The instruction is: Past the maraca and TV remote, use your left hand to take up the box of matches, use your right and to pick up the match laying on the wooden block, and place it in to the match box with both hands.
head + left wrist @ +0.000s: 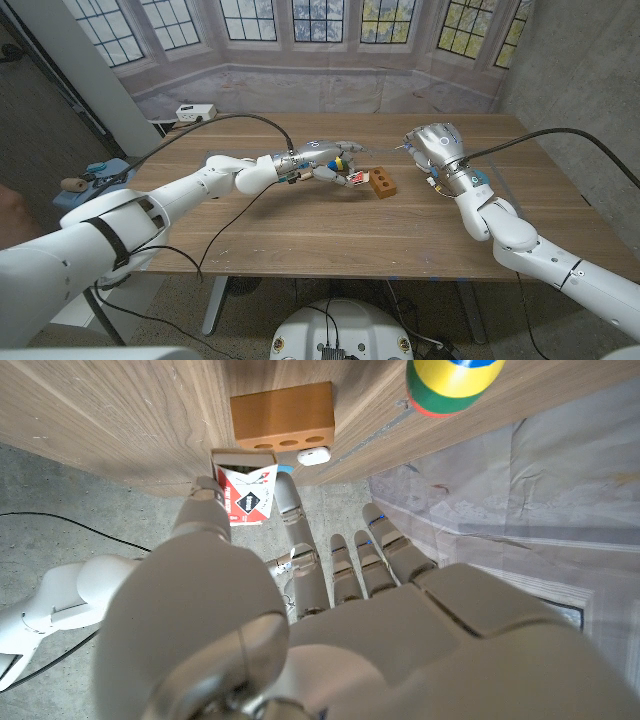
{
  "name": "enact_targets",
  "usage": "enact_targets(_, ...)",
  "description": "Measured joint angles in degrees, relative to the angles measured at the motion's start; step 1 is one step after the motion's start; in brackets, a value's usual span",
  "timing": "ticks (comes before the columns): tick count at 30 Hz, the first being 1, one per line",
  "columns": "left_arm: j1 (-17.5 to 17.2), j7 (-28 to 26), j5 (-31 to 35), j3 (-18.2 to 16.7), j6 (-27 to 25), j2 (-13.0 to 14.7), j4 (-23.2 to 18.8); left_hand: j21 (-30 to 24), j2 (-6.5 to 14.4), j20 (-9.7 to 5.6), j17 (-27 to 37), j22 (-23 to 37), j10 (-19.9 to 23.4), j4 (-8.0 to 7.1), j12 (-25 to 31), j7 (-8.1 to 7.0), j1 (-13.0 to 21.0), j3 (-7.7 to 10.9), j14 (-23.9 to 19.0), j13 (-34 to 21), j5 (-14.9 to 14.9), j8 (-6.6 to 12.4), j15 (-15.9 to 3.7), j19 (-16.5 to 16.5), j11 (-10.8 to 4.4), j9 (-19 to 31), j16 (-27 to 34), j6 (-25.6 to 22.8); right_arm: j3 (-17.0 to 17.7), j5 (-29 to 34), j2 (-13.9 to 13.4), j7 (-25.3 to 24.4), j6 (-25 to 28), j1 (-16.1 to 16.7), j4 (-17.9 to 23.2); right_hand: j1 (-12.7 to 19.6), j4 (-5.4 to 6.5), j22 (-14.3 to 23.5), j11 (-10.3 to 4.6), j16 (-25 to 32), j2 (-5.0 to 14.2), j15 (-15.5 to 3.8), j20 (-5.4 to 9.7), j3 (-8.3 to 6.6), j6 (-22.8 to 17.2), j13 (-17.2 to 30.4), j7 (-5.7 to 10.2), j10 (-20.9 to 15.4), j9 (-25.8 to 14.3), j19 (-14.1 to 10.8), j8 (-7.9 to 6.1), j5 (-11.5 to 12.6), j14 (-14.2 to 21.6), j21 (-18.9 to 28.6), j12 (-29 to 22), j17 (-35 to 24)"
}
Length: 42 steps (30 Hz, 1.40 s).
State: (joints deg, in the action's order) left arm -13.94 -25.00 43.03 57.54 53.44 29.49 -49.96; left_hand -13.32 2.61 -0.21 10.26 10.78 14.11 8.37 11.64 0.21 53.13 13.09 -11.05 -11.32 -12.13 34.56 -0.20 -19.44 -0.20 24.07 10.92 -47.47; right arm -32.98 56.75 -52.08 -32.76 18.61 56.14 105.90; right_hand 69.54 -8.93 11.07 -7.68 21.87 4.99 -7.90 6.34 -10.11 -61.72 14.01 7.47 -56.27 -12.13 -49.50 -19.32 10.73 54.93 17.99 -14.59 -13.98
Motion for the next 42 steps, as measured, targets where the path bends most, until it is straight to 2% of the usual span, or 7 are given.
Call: enact_targets(42,3.6,-3.2,-2.6,2.6,2.5,-4.0,7.4,0.0,0.2,0.00,0.0,0.0,0.0,-0.24,0.0,0.01,-0.2,-0.24,0.0,0.0,0.0,0.16,0.00,0.0,0.00,-0.3,0.0,0.0,-3.7,7.6,3.7,-9.4,9.8,1.2,-1.8,0.2,0.09,0.0,0.39,0.0,0.08,-0.47,0.00,0.40,-0.3,0.3,-0.35,-0.4,0.0,0.0,0.37,-0.2,0.7,0.4,0.0,-0.3)
